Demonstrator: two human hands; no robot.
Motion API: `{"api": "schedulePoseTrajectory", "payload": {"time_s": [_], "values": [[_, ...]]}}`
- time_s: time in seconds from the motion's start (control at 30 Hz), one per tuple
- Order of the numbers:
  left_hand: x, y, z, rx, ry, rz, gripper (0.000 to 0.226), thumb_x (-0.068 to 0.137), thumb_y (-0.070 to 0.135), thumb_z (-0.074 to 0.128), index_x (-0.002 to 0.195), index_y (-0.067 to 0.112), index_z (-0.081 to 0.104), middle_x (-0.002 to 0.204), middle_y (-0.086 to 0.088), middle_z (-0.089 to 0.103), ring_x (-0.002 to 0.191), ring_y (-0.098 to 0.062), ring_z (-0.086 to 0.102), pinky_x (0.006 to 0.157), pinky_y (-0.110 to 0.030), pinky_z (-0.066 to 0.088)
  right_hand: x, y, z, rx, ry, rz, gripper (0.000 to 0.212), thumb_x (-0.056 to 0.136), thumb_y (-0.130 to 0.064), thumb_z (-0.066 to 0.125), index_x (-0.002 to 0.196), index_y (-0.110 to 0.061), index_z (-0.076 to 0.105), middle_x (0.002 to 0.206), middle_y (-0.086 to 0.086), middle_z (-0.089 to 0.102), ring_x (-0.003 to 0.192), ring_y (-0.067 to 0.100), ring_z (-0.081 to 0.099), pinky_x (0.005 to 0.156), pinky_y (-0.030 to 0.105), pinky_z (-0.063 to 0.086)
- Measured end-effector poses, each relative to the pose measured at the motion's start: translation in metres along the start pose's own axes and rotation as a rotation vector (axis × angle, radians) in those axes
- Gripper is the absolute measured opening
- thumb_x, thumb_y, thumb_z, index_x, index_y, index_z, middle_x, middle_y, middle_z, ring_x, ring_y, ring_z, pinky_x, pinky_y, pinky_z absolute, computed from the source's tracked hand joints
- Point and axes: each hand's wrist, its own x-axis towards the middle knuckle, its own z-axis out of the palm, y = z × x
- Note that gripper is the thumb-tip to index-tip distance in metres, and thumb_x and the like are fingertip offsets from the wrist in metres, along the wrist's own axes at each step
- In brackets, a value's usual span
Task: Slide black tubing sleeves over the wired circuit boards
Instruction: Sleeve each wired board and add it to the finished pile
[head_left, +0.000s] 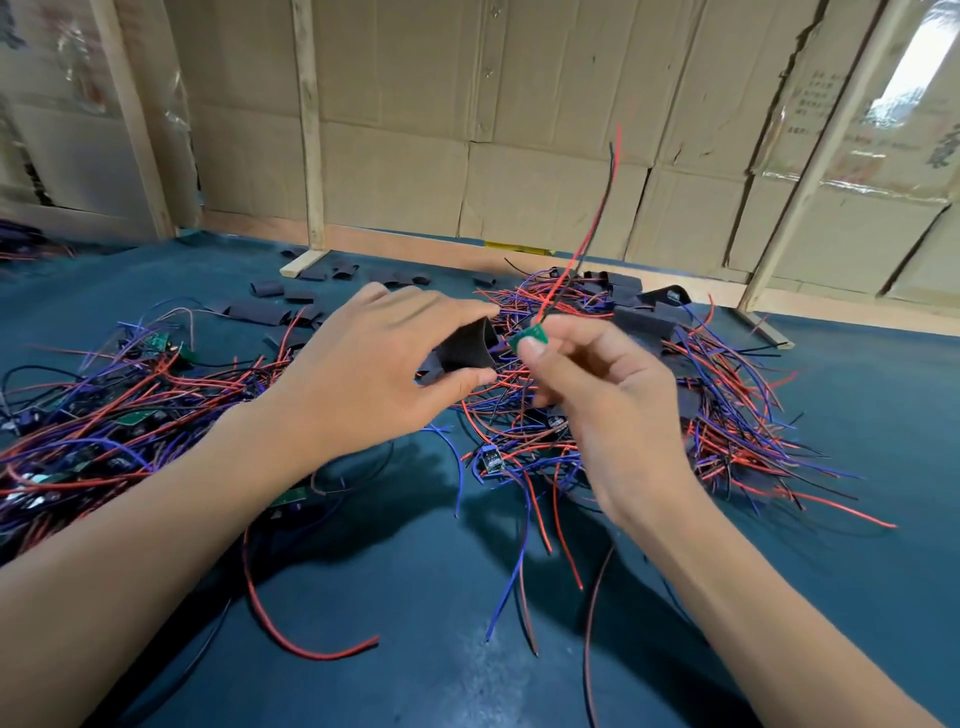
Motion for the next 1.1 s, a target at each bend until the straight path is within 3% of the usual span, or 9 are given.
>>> {"api": "schedulePoseTrajectory", "payload": {"time_s": [0.07, 0.13, 0.23, 0.33, 0.47, 0.63, 0.8, 0.97, 1.1], "values": [[0.001, 0.002, 0.0, 0.057, 0.008, 0.038, 0.05, 0.089, 0.044, 0.065, 0.127, 0.011, 0.065, 0.104, -0.002, 0.072, 0.093, -0.027, 0.066, 0.078, -0.041, 0.046, -0.002, 0.004, 0.004, 0.001, -0.009, 0.033, 0.015, 0.075, -0.006, 0.077, 0.081, -0.02, 0.073, 0.076, -0.004, 0.067, 0.07, 0.012, 0.062, 0.064, 0.026, 0.053], [0.001, 0.003, 0.0, 0.09, 0.006, 0.067, 0.05, 0.09, 0.043, 0.06, 0.126, 0.01, 0.065, 0.101, -0.004, 0.071, 0.09, -0.029, 0.066, 0.075, -0.043, 0.048, -0.002, 0.005, 0.004, 0.015, -0.015, 0.042, 0.013, 0.073, -0.005, 0.076, 0.078, -0.016, 0.071, 0.08, 0.003, 0.07, 0.073, 0.018, 0.065, 0.076, 0.036, 0.057], [0.001, 0.003, 0.001, 0.114, 0.028, 0.094, 0.048, 0.091, 0.041, 0.062, 0.127, 0.009, 0.066, 0.099, -0.005, 0.071, 0.087, -0.029, 0.065, 0.072, -0.041, 0.047, -0.003, 0.004, 0.001, -0.016, -0.01, 0.049, 0.014, 0.071, -0.007, 0.077, 0.077, -0.019, 0.075, 0.083, 0.007, 0.071, 0.082, 0.025, 0.067, 0.094, 0.05, 0.053], [0.001, 0.002, 0.001, 0.156, 0.038, 0.111, 0.048, 0.09, 0.039, 0.067, 0.127, 0.009, 0.066, 0.099, -0.005, 0.071, 0.086, -0.029, 0.065, 0.071, -0.04, 0.045, -0.003, 0.003, -0.002, -0.087, 0.008, 0.041, 0.008, 0.074, -0.014, 0.08, 0.08, -0.017, 0.075, 0.079, 0.003, 0.066, 0.078, 0.021, 0.061, 0.086, 0.047, 0.053], [0.001, 0.0, 0.0, 0.163, 0.008, 0.108, 0.049, 0.094, 0.043, 0.058, 0.131, 0.01, 0.064, 0.101, -0.004, 0.071, 0.089, -0.029, 0.065, 0.072, -0.039, 0.044, -0.004, 0.001, -0.007, -0.18, 0.022, 0.005, 0.008, 0.08, -0.016, 0.082, 0.084, -0.013, 0.076, 0.076, 0.003, 0.069, 0.068, 0.016, 0.061, 0.072, 0.036, 0.054], [0.0, 0.0, -0.001, 0.188, 0.003, 0.118, 0.05, 0.093, 0.043, 0.053, 0.129, 0.01, 0.065, 0.101, -0.005, 0.07, 0.09, -0.03, 0.065, 0.073, -0.038, 0.043, -0.005, 0.0, -0.006, -0.207, 0.035, -0.019, 0.007, 0.081, -0.008, 0.082, 0.082, -0.013, 0.076, 0.076, 0.006, 0.072, 0.067, 0.017, 0.062, 0.07, 0.03, 0.055], [0.001, 0.002, 0.001, 0.175, 0.015, 0.154, 0.047, 0.092, 0.035, 0.068, 0.129, 0.005, 0.065, 0.102, -0.01, 0.07, 0.09, -0.031, 0.066, 0.073, -0.041, 0.049, -0.006, -0.002, -0.002, -0.2, 0.036, -0.046, 0.008, 0.082, -0.011, 0.082, 0.081, -0.014, 0.074, 0.075, 0.004, 0.072, 0.068, 0.017, 0.065, 0.07, 0.024, 0.054], [0.0, 0.005, 0.004, 0.092, 0.04, 0.143, 0.048, 0.092, 0.025, 0.072, 0.13, -0.001, 0.061, 0.106, -0.013, 0.068, 0.097, -0.032, 0.065, 0.087, -0.04, 0.052, -0.008, -0.004, 0.0, -0.221, 0.038, -0.051, 0.008, 0.084, -0.009, 0.08, 0.083, -0.013, 0.073, 0.074, 0.003, 0.073, 0.068, 0.016, 0.065, 0.068, 0.022, 0.054], [0.0, 0.003, 0.006, 0.083, 0.052, 0.16, 0.046, 0.091, 0.017, 0.072, 0.13, -0.004, 0.06, 0.105, -0.014, 0.068, 0.094, -0.033, 0.064, 0.088, -0.039, 0.051, -0.011, -0.001, 0.006, -0.246, 0.053, -0.025, 0.007, 0.083, -0.006, 0.08, 0.083, -0.009, 0.074, 0.075, 0.002, 0.075, 0.067, 0.014, 0.067, 0.067, 0.021, 0.053]]}}
